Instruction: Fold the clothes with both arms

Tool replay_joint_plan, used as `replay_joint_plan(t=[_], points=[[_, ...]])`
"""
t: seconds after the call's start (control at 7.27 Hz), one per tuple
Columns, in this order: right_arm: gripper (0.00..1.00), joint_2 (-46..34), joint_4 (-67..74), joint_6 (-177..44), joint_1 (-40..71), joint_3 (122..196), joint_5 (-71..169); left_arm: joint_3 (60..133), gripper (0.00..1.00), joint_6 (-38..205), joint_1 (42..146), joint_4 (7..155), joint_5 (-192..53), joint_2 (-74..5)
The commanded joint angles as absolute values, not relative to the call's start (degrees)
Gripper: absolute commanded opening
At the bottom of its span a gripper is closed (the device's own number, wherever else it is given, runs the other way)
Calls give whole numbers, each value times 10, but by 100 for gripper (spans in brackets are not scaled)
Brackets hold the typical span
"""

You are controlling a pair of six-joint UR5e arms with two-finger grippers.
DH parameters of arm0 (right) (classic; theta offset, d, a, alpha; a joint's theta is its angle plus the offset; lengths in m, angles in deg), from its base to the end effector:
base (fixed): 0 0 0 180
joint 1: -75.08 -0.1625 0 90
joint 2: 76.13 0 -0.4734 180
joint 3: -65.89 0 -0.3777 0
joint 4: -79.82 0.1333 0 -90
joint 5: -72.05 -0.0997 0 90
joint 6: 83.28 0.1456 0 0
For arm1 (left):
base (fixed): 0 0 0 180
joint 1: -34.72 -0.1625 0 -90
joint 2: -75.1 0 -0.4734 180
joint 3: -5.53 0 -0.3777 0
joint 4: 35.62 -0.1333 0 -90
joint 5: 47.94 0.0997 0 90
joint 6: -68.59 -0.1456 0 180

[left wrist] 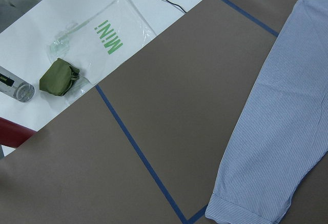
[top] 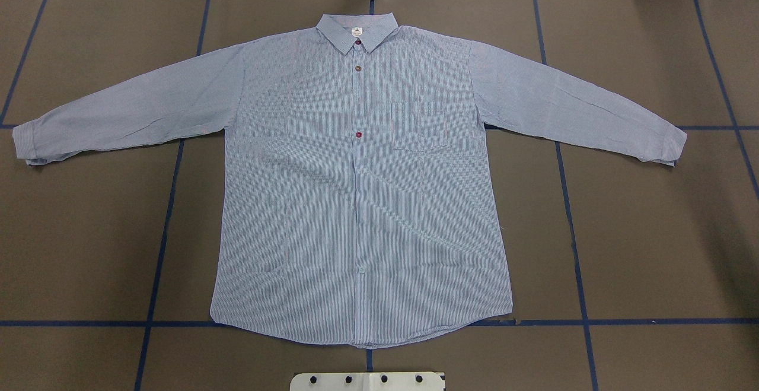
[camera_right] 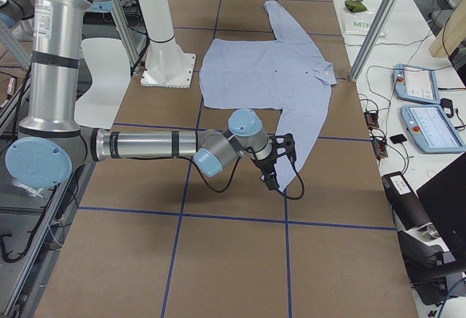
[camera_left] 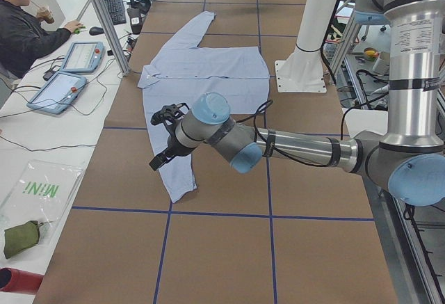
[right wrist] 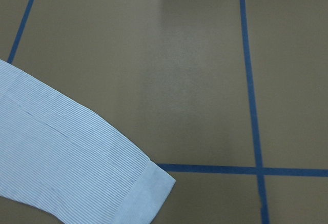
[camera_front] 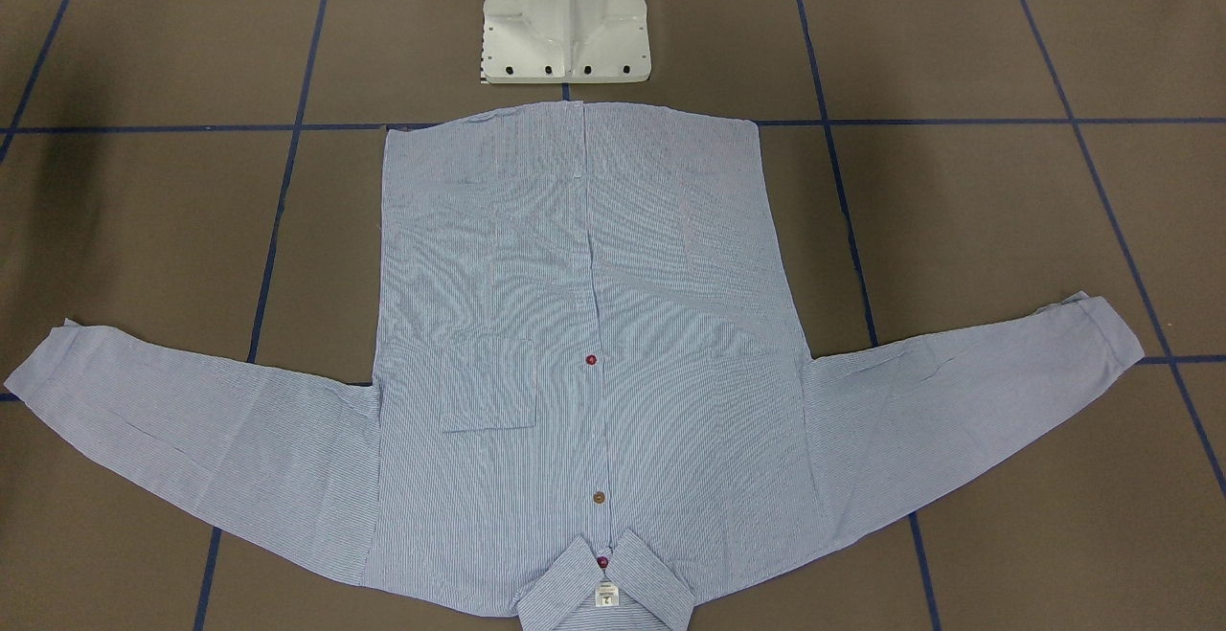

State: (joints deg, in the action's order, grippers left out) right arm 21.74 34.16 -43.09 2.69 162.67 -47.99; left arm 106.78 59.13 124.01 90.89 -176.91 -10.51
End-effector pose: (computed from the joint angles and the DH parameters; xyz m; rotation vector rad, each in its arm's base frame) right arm -0.0852 -0.4680 0.6621 0.4040 -0.7927 0.1700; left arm -0.0357 -0.4895 0.6032 0.7782 0.5925 0.4204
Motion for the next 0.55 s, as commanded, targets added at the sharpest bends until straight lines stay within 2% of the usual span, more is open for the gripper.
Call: replay_joint_plan(t=[0.0, 0.14, 0.41], points=[[89, 217, 488, -282, 105, 1557, -413, 1069, 100, 591, 1240, 909, -1770, -104], [80, 219, 541, -224, 121, 1539, -404, 1069, 100, 591, 1240, 909, -1770, -102], [62, 217, 549, -169, 182, 1538, -318, 1068, 100, 590, 1240, 919, -1770, -96]])
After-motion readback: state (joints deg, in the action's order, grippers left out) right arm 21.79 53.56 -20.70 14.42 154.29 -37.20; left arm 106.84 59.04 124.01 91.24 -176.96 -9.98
